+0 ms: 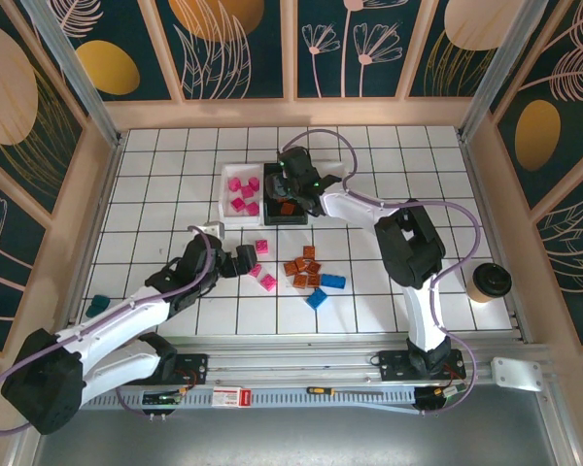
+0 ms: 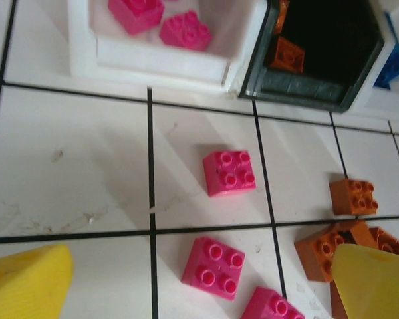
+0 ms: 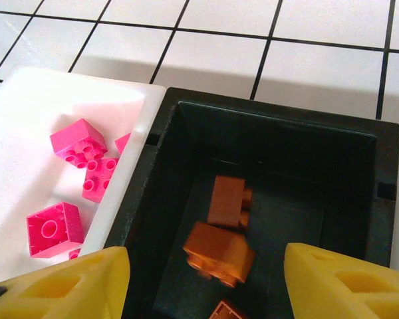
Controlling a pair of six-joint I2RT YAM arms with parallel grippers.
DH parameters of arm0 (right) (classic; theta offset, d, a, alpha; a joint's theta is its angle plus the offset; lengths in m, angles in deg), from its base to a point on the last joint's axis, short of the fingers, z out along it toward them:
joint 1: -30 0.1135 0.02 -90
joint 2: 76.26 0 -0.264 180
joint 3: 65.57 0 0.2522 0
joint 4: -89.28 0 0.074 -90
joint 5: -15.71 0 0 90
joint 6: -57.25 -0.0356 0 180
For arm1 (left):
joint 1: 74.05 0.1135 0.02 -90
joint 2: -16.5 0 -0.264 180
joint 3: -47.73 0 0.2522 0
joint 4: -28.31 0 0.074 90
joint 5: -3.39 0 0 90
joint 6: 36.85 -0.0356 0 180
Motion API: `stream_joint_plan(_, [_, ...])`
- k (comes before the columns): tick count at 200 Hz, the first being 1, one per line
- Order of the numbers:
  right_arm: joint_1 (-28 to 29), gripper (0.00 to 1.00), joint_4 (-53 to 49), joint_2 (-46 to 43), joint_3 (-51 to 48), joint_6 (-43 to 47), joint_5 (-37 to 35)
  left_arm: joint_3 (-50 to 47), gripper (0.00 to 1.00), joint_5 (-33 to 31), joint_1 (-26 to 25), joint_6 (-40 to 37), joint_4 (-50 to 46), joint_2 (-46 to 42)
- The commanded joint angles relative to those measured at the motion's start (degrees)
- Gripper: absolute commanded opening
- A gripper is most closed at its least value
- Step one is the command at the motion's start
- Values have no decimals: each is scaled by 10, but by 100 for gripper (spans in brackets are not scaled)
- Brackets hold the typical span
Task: Sort the legos into containers by color
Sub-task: Place the lego in the container.
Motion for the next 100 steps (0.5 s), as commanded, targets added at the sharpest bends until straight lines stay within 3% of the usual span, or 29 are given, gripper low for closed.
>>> stream_joint_plan(1, [-1,64,19,-62,-27,-16,-1,29,99,-33,-4,-21,-34,-16])
stream_joint_plan(24, [1,63,59,-137,-109,-29,4,37,98,-11,-4,-30,-32,-10])
stream_joint_plan(57, [2,63,98,-229,-229,-54,20,32,83,29,-8,-30,-20,41])
stream_joint_plan(100, [1,63,119,-300,-328,-76,21,53,83,-9,-51,-52,6,126])
